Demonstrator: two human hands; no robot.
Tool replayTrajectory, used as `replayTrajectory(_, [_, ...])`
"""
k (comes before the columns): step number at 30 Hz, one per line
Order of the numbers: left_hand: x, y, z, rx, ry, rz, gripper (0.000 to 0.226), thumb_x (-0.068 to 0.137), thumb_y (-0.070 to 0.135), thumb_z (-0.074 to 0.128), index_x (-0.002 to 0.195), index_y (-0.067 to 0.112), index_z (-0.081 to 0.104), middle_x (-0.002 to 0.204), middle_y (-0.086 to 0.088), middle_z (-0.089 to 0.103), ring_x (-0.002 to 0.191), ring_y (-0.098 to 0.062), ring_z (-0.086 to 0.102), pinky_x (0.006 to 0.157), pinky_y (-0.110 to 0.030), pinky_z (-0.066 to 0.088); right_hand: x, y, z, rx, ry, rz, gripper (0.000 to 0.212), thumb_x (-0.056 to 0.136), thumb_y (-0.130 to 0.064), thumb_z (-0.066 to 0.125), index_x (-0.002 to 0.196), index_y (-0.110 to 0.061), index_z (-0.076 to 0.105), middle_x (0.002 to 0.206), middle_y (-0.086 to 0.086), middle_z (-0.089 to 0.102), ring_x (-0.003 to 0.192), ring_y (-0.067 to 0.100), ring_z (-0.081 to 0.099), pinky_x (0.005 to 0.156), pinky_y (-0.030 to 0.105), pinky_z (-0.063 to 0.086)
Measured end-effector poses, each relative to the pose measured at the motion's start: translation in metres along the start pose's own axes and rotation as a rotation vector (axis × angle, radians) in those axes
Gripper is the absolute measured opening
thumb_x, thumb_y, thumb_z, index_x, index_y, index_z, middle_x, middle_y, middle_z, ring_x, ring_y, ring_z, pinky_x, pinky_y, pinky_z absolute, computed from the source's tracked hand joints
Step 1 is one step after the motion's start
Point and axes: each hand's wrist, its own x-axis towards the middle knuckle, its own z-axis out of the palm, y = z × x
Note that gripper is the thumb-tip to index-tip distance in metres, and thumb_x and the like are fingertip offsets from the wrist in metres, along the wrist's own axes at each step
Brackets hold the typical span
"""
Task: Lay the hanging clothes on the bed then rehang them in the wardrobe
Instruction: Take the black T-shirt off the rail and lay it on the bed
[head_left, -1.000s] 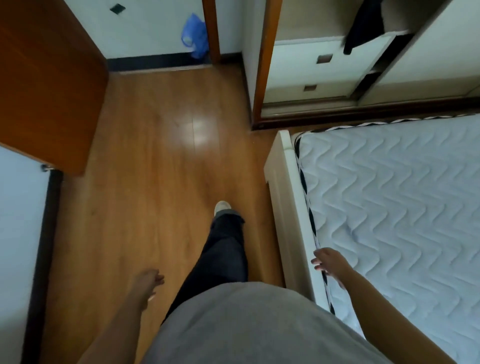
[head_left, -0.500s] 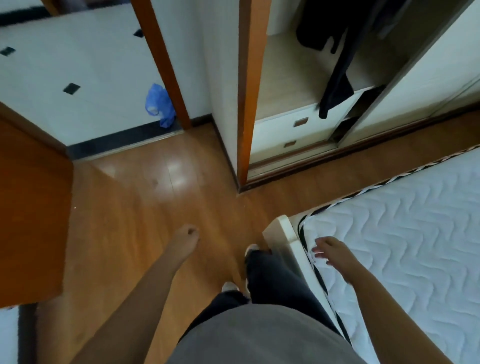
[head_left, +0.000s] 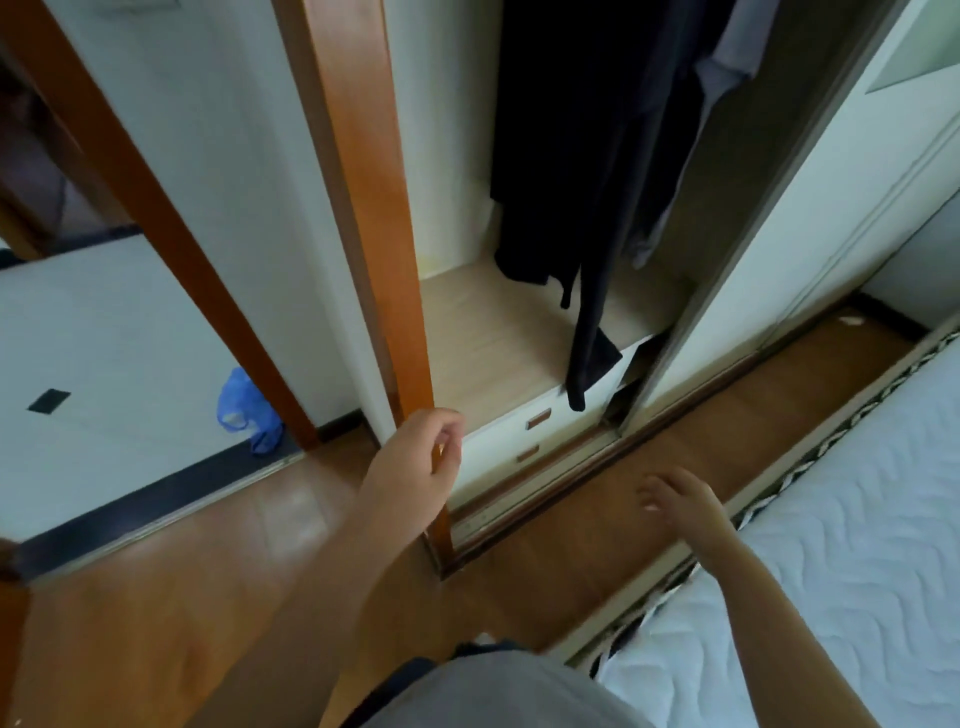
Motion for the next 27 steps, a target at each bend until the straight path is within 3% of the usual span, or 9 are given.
replayTrajectory(2, [0.022, 0.015, -0.015, 0.042, 0.085, 0.174, 0.026, 0.090, 0.023, 0.047, 0.112, 0.013, 0.058, 0.103, 0.005, 0.062, 0.096, 0.000, 0.054, 0.082, -0.001, 0.038, 0.009, -0.039, 0.000, -0.014, 0.009, -0.123, 0.013, 0.093, -0.013, 0.048, 0.101, -0.013, 0.057, 0.096, 0.010, 0.067, 0.078, 0.015, 0.061, 0.069, 0.025, 0.047])
replayTrajectory(6, [0.059, 0.049, -0.049, 0.145, 0.282, 0.495, 0.027, 0.089, 0.018, 0.046, 0.107, 0.007, 0.061, 0.101, -0.005, 0.065, 0.098, -0.006, 0.054, 0.092, -0.009, 0.036, 0.014, -0.117, -0.009, 0.020, 0.069, -0.324, 0.014, 0.093, -0.016, 0.047, 0.100, -0.022, 0.056, 0.092, -0.003, 0.066, 0.092, 0.022, 0.063, 0.089, 0.040, 0.048])
replayTrajectory(11, [0.108, 0.095, -0.095, 0.192, 0.540, 0.728, 0.026, 0.089, 0.015, 0.046, 0.106, 0.006, 0.063, 0.104, -0.009, 0.065, 0.098, -0.018, 0.060, 0.084, -0.026, 0.051, -0.001, -0.196, -0.029, 0.042, 0.155, -0.534, 0.023, 0.092, -0.017, 0.047, 0.085, -0.038, 0.054, 0.093, -0.003, 0.066, 0.089, 0.014, 0.063, 0.087, 0.032, 0.047])
replayTrajectory(18, [0.172, 0.124, -0.119, 0.140, 0.734, 0.670, 0.026, 0.089, 0.017, 0.047, 0.111, 0.009, 0.058, 0.110, -0.009, 0.061, 0.103, -0.014, 0.053, 0.085, -0.023, 0.047, -0.001, -0.268, -0.065, 0.058, 0.262, -0.714, 0.019, 0.092, -0.015, 0.048, 0.095, -0.031, 0.058, 0.089, -0.010, 0.068, 0.081, 0.000, 0.064, 0.076, 0.021, 0.047])
replayTrajectory(22, [0.201, 0.136, -0.118, 0.105, 0.814, 0.642, 0.025, 0.085, 0.016, 0.053, 0.109, 0.009, 0.060, 0.108, -0.008, 0.063, 0.102, -0.012, 0.051, 0.084, -0.022, 0.046, 0.020, -0.313, -0.081, 0.046, 0.289, -0.796, 0.017, 0.093, -0.017, 0.047, 0.104, -0.025, 0.056, 0.092, -0.013, 0.066, 0.089, -0.002, 0.062, 0.077, 0.013, 0.045])
replayTrajectory(27, [0.245, 0.154, -0.121, 0.018, 0.905, 0.522, 0.035, 0.086, 0.027, 0.040, 0.108, 0.009, 0.060, 0.110, -0.010, 0.063, 0.101, -0.022, 0.059, 0.088, -0.021, 0.038, 0.060, -0.373, -0.097, 0.036, 0.281, -0.936, 0.018, 0.092, -0.017, 0.048, 0.106, -0.026, 0.056, 0.094, -0.013, 0.066, 0.093, 0.000, 0.062, 0.080, 0.013, 0.045])
